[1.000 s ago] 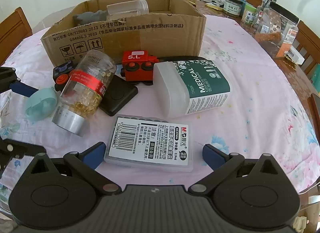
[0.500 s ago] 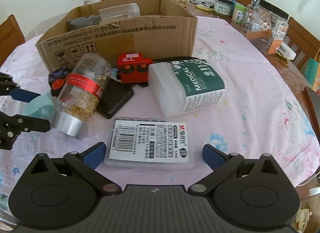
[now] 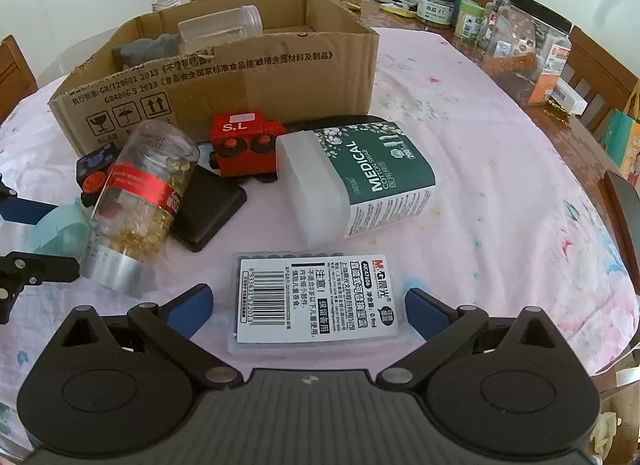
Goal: Organize rigid objects
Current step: 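Grasp the light blue round case with the left gripper while the right gripper grasps the white refill card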
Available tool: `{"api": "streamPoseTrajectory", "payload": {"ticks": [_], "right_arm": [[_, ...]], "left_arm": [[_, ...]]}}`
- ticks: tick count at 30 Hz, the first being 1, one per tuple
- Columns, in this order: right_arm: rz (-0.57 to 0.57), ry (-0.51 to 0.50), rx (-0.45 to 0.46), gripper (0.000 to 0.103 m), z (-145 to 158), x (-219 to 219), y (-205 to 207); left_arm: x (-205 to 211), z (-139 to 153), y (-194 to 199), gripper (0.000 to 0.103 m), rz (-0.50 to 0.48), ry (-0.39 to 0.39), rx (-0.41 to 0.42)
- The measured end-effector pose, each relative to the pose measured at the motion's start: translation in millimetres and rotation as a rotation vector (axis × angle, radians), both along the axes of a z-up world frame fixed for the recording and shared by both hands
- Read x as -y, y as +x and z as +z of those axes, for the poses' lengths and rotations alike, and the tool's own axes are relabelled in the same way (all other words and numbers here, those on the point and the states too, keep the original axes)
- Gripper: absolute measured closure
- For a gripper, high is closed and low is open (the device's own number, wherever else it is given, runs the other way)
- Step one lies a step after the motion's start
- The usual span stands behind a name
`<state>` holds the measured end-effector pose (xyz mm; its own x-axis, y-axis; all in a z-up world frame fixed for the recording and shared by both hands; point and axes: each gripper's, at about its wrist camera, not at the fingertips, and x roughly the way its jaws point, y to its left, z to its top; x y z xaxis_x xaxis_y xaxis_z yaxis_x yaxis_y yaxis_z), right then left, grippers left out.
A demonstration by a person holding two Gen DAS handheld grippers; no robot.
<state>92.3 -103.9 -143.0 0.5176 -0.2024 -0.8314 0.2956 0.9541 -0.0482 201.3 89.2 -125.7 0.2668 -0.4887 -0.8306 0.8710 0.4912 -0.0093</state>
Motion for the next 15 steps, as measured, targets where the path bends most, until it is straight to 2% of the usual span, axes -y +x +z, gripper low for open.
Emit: {"api": "streamPoseTrajectory", "payload": {"ticks": [9,15], "right_arm": [[0.052,-0.063,0.015,0.001,2.4,-2.2,-3.2],[0.025,-0.006,0.026,0.004,1.2,3.7,-4.6]], "left_arm": [[0.3,0.2,-0.5,0.050,0.007,-0.001,0.006],[0.5,0.3,-0.4,0.050,0.012,-0.003,0.006]]}}
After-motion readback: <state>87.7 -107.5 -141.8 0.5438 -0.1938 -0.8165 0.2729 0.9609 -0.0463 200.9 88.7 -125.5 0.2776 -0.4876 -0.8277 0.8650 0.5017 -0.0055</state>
